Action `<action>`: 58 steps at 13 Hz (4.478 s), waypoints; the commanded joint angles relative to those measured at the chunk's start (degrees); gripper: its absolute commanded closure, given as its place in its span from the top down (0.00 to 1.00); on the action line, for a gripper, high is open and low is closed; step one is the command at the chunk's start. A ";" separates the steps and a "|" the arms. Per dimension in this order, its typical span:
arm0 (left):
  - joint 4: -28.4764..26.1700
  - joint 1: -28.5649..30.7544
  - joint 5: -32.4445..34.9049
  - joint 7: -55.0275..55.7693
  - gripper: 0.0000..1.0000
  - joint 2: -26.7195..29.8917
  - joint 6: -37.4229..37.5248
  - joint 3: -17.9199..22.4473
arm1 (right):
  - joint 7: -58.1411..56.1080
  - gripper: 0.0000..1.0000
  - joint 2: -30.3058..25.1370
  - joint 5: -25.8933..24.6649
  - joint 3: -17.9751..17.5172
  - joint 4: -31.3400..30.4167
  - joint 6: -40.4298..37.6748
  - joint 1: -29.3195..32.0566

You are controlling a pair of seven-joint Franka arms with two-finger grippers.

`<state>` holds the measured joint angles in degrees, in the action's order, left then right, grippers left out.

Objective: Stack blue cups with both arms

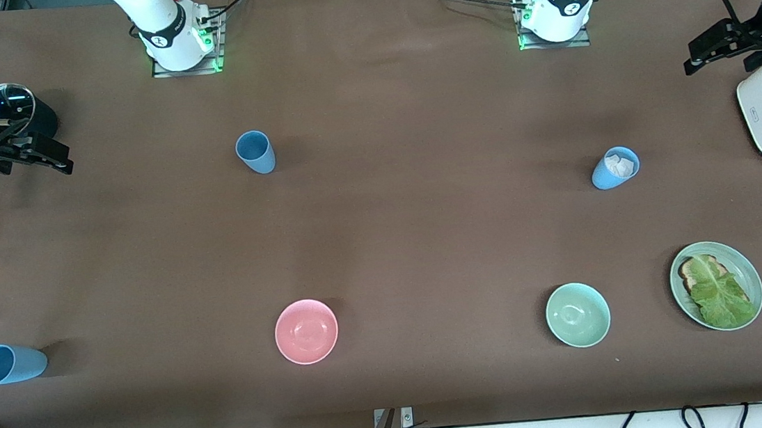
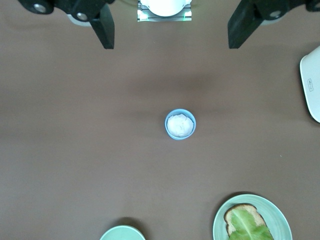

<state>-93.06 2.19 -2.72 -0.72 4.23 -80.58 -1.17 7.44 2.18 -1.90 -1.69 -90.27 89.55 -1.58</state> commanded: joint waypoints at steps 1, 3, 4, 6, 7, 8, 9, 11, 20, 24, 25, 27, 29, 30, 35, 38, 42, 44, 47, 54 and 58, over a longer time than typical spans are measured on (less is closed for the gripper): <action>-0.46 -0.60 -0.79 0.81 1.00 1.22 1.21 0.12 | -0.68 1.00 -0.42 0.40 -0.33 0.18 -0.52 0.61; -0.72 -0.60 -0.79 0.81 1.00 1.31 1.21 0.12 | -0.94 1.00 -0.42 0.40 -0.33 0.18 -0.60 0.61; -1.16 -0.60 -0.79 0.81 1.00 1.31 1.13 0.12 | -0.94 1.00 -0.42 0.40 -0.33 0.18 -0.52 0.61; -0.46 -0.43 -0.97 0.64 1.00 0.17 1.13 0.12 | -0.94 1.00 -0.42 0.40 -0.33 0.18 -0.52 0.61; -0.20 -0.43 -0.88 0.64 1.00 -0.18 0.95 -0.14 | -0.94 1.00 -0.42 0.40 -0.33 0.18 -0.52 0.61; -0.11 -0.43 -0.88 0.46 1.00 -0.27 0.78 -0.23 | -1.02 1.00 -0.42 0.40 -0.33 0.18 -0.60 0.61; -0.11 -0.43 -0.88 0.20 1.00 -0.36 0.69 -0.23 | -0.94 1.00 -0.42 0.40 -0.24 0.18 -0.52 0.61; -0.02 -0.43 -0.88 0.02 1.00 -0.63 0.69 -0.23 | -0.94 1.00 -0.42 0.40 -0.33 0.18 -0.52 0.61; -0.02 -0.25 -0.79 -3.49 1.00 -0.71 -0.54 -0.23 | -1.02 1.00 -0.42 0.40 -0.33 0.18 -0.52 0.61; -0.02 -0.16 -0.79 -3.67 1.00 -0.71 -0.81 -0.23 | -1.02 1.00 -0.42 0.40 -0.33 0.18 -0.52 0.61; 0.07 -0.16 -0.88 -3.67 1.00 -0.71 -1.24 -0.23 | -1.02 1.00 -0.42 0.40 -0.33 0.18 -0.52 0.61; 0.07 -0.08 -0.79 -3.67 1.00 -0.71 -1.51 -0.23 | -1.02 1.00 -0.42 0.40 -0.33 0.18 -0.52 0.61; 0.07 0.01 -0.79 -3.67 1.00 -0.71 -1.60 -0.23 | -1.02 1.00 -0.42 0.40 -0.33 0.18 -0.52 0.61; 0.07 0.01 -0.79 -3.67 1.00 -0.71 -1.60 -0.23 | -1.02 1.00 -0.42 0.40 -0.33 0.18 -0.52 0.61; 0.15 -0.16 -0.79 -3.67 1.00 -1.06 -1.60 -0.23 | -1.02 1.00 -0.42 0.40 -0.33 0.18 -0.52 0.61; 0.15 -0.16 -0.79 -3.67 1.00 -1.07 -1.60 -0.23 | -1.02 1.00 -0.42 0.40 -0.33 0.18 -0.52 0.61; 0.15 -0.25 -0.88 -3.67 1.00 -1.07 -1.60 -0.23 | -1.02 1.00 -0.42 0.40 -0.33 0.18 -0.52 0.61; 0.15 -0.25 -0.79 -3.67 1.00 -1.07 -1.60 -0.23 | -1.02 1.00 -0.42 0.40 -0.33 0.18 -0.52 0.61; 0.15 -0.43 -0.88 -3.58 1.00 -1.15 -1.60 -0.23 | -1.02 1.00 -0.42 0.40 -0.33 0.18 -0.52 0.61; 6.48 -0.51 0.34 -3.32 1.00 -14.58 -4.58 -0.06 | -1.02 1.00 -0.42 0.40 -0.33 0.18 -0.52 0.61; 11.30 -0.26 1.93 -3.40 1.00 -23.99 -4.50 -0.15 | -1.02 1.00 -0.42 0.40 -0.33 0.18 -0.52 0.61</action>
<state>-87.75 1.61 -2.26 -3.05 -15.41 -86.48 -1.36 7.44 2.18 -1.90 -1.68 -90.26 89.55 -1.57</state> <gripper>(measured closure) 0.000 0.000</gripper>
